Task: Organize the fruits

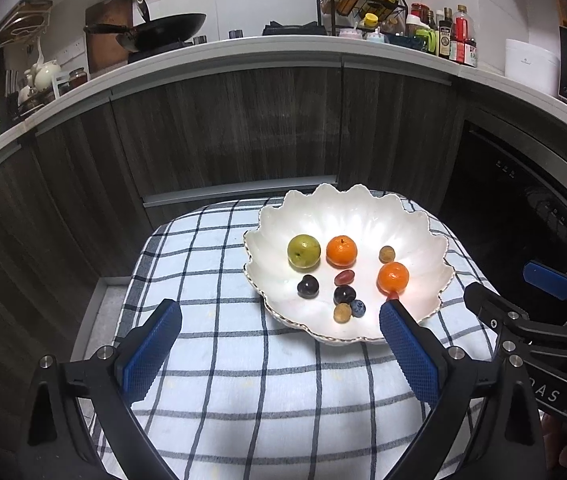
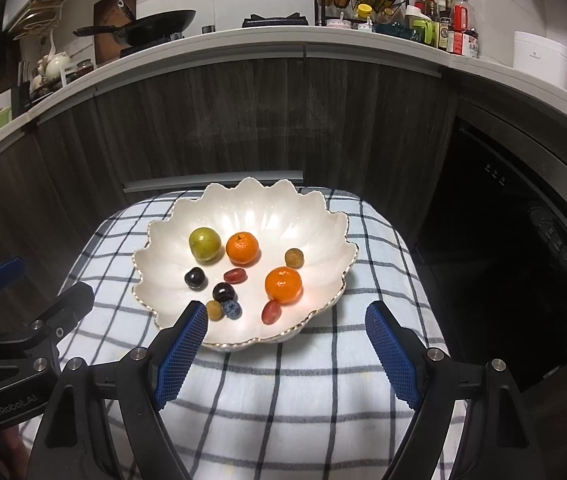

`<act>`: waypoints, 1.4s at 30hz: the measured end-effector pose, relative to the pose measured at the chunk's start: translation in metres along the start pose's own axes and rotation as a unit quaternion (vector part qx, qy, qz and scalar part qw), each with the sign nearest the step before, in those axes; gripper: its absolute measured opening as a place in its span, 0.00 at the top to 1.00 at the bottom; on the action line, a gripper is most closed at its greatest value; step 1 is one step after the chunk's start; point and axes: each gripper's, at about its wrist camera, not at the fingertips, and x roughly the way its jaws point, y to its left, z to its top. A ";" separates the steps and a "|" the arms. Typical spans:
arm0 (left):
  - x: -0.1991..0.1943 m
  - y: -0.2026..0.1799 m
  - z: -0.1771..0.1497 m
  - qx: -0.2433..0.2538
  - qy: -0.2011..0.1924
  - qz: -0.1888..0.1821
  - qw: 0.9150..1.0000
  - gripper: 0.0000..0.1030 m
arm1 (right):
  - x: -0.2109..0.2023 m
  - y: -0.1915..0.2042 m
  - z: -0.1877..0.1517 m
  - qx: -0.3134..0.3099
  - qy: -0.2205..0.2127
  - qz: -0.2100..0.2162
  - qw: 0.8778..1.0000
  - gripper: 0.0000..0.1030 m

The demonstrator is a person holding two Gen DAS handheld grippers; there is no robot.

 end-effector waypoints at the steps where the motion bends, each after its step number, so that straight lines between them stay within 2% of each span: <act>1: -0.004 0.000 -0.001 0.000 -0.002 0.001 1.000 0.02 | -0.002 0.000 -0.001 -0.001 -0.001 0.000 1.000 0.20; 20: -0.055 0.007 -0.028 -0.019 -0.002 0.023 1.000 0.02 | -0.058 0.005 -0.026 0.002 -0.020 0.001 1.000 0.20; 28: -0.078 0.011 -0.043 -0.038 -0.006 0.043 0.998 0.00 | -0.082 0.009 -0.041 0.001 -0.029 0.010 1.000 0.20; 31: -0.083 0.011 -0.048 -0.039 0.000 0.041 0.998 0.00 | -0.090 0.011 -0.046 -0.002 -0.037 0.010 0.999 0.20; 42: -0.111 0.012 -0.062 -0.038 -0.015 0.047 0.998 0.00 | -0.113 0.009 -0.059 0.003 -0.046 0.007 0.999 0.20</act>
